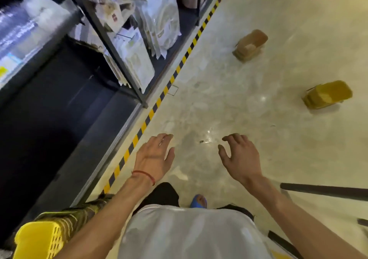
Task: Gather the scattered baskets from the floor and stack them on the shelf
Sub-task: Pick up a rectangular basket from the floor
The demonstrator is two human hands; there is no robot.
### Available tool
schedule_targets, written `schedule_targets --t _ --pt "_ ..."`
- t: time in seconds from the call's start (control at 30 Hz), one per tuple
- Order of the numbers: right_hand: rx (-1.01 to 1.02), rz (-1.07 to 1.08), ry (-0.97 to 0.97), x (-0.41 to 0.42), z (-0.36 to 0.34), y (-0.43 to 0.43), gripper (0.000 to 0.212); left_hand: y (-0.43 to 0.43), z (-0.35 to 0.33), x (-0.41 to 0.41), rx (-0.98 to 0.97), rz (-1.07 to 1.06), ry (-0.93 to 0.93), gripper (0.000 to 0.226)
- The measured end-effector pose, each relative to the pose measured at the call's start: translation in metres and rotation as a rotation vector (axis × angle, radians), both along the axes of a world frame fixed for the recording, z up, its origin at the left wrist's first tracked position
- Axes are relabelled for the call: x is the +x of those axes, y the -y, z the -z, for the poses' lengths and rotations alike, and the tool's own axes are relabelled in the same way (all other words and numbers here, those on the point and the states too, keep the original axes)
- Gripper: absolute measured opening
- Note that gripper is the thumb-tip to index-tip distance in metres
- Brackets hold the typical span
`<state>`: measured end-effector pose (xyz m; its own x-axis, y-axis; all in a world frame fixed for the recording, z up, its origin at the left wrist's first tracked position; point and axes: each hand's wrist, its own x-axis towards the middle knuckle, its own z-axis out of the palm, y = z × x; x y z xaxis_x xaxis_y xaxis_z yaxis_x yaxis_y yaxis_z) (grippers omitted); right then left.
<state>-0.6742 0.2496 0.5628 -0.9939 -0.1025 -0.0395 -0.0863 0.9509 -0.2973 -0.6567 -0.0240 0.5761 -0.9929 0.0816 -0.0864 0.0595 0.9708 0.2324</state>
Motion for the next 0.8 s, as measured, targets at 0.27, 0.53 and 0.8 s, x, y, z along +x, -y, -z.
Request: schedule_targets --t 0.27,0.53,0.8 --pt "-0.034 0.158 -0.024 -0.098 0.003 -0.055 0.039 -0.053 0.001 -0.143 -0.008 0.140 0.011 0.042" --pt "0.004 0.285 -0.051 -0.236 -0.002 -0.091 0.035 -0.101 0.006 -0.337 0.062 0.278 0.035 0.046" --pt "-0.022 0.428 -0.070 -0.373 -0.012 -0.135 0.026 -0.154 0.003 -0.506 0.068 0.412 -0.033 0.042"
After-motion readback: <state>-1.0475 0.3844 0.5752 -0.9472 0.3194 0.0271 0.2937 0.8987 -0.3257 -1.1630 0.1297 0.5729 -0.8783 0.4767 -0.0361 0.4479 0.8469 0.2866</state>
